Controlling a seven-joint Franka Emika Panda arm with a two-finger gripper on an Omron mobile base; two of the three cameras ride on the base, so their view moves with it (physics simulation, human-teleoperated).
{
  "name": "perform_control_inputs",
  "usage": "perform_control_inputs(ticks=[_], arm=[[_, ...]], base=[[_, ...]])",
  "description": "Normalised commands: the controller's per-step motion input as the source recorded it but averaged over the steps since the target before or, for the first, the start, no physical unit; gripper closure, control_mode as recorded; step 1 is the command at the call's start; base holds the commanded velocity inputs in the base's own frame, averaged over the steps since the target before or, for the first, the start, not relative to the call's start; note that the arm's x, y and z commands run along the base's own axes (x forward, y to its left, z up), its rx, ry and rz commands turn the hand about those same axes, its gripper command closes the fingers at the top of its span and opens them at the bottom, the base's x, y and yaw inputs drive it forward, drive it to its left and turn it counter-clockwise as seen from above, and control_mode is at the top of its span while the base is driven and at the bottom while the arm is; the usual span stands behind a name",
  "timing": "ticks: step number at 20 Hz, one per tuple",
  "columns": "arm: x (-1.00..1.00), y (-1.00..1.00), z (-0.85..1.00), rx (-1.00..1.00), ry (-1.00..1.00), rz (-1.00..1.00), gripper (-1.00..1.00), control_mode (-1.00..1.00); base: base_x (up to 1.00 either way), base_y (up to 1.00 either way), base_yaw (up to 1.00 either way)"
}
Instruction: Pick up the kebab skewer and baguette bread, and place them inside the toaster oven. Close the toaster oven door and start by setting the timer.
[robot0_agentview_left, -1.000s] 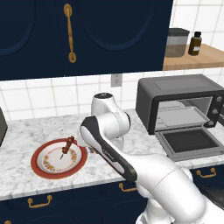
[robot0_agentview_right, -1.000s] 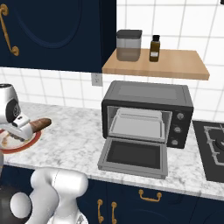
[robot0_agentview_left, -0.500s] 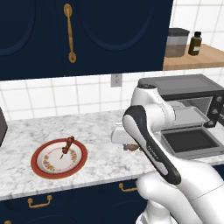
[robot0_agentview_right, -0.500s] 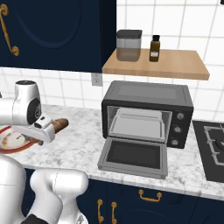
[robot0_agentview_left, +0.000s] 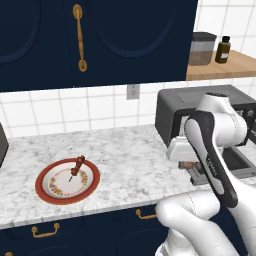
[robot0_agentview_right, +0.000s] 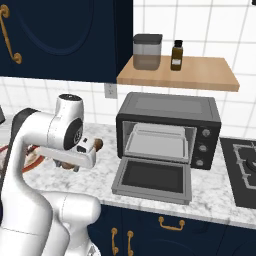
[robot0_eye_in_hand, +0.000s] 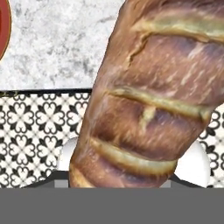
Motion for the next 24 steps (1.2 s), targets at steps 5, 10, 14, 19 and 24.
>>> perform_control_inputs(ticks=[5, 10, 14, 19, 24], arm=[[-0.01, -1.0, 0.02, 0.06, 0.0, 0.14, 1.0, -1.0], [0.0, -1.0, 0.0, 0.03, 0.01, 0.21, 1.0, -1.0], [0.23, -0.92, 0.0, 0.0, 0.0, 0.29, 1.0, -1.0], [0.38, -0.58, -0.03, 0.0, 0.0, 0.38, 1.0, -1.0], [0.41, -0.15, -0.01, 0.01, 0.0, 0.27, 1.0, -1.0]], base=[[0.0, 0.0, 0.0], [0.0, 0.0, 0.0], [0.0, 0.0, 0.0], [0.0, 0.0, 0.0], [0.0, 0.0, 0.0]])
